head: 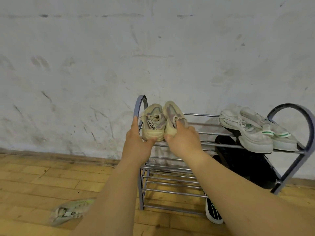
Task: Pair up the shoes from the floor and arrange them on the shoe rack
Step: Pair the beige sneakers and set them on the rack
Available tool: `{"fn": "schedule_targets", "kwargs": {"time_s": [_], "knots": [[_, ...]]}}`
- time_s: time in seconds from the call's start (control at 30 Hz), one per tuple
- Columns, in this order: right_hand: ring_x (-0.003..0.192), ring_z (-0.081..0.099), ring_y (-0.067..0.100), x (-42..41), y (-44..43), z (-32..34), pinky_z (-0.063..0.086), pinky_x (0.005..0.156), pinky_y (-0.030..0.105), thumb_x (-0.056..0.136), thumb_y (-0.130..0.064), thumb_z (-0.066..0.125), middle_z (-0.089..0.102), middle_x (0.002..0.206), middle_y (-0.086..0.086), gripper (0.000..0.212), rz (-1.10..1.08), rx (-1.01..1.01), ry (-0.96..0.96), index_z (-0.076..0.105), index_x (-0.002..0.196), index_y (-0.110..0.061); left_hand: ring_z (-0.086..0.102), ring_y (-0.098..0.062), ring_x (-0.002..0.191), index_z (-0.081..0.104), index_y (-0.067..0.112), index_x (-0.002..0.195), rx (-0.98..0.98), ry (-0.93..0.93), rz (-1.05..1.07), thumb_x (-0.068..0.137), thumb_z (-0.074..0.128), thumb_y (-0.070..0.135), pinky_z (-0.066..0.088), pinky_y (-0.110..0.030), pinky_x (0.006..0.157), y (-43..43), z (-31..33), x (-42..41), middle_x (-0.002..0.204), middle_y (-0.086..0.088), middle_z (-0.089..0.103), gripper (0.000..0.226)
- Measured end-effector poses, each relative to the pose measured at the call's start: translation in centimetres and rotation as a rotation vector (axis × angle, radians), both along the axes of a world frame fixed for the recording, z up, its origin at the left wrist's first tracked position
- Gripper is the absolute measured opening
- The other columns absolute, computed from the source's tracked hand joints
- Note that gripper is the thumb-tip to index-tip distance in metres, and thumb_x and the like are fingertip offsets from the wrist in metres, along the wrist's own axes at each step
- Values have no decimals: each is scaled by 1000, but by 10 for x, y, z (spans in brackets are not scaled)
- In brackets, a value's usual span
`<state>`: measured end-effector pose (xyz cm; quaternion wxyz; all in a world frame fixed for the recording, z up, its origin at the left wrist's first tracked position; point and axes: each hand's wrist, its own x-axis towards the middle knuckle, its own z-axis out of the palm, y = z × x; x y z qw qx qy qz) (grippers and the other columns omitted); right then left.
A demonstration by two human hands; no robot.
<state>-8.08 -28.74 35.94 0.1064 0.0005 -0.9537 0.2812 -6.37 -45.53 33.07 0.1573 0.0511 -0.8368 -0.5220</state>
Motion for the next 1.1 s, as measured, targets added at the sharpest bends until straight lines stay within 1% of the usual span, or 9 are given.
{"fn": "schedule_targets", "kwargs": {"time_s": [0.2,0.33,0.5,0.63,0.73,0.8,0.87,0.97,1.1], "knots": [[126,46,40,1,13,-6,41,111,48,94,-54,54,47,136,21,69,63,65,-18,31,157,-35,43,-23,143,3,38,164,-6,5,-10,90,77,35,38,-30,103,-5,-6,-2,163,-2,34,105],[133,41,41,4,8,-6,39,112,49,92,-60,55,45,144,23,79,20,217,29,26,160,-31,43,-24,142,3,35,165,-4,-6,6,92,75,32,36,-28,100,1,-4,0,162,-5,34,102],[142,36,39,11,11,-19,35,118,48,89,-66,60,35,154,19,94,42,77,7,13,164,-32,42,-26,143,1,35,165,-27,-25,34,93,73,34,39,-38,108,4,0,6,162,-6,33,102],[157,13,27,48,25,-28,21,126,43,91,-58,66,14,170,4,103,188,-78,15,-3,165,-36,46,-16,130,-1,32,165,-60,-57,2,95,71,36,35,-28,98,6,3,16,163,-5,29,101],[159,8,21,80,44,-54,20,127,41,94,-50,65,12,172,0,95,178,-30,47,3,165,-36,49,-19,115,0,33,165,-119,-129,-14,95,69,37,40,-31,98,7,4,30,160,-8,28,98],[155,21,22,91,61,-70,27,123,38,95,-45,65,21,169,1,88,180,2,-115,13,164,-31,56,-26,109,4,39,162,-193,-179,-26,92,67,38,52,-44,98,10,4,43,154,-9,30,94],[147,38,23,92,80,-78,37,116,33,96,-48,65,32,166,3,83,240,54,-409,23,164,-26,59,-35,111,9,40,159,-299,-208,-74,92,65,39,54,-50,96,17,5,60,150,-8,32,87],[144,43,25,101,115,-75,42,112,33,92,-60,65,35,166,2,87,355,327,-804,29,163,-27,49,-33,133,13,35,161,-445,-266,-210,95,65,43,47,-44,106,26,3,86,158,-8,31,85],[130,53,24,112,175,-70,49,92,30,87,-62,71,37,164,0,95,295,440,-997,24,164,-32,41,-23,144,17,38,161,-567,-349,-479,94,67,52,40,-34,108,46,-3,117,166,1,27,85]]}}
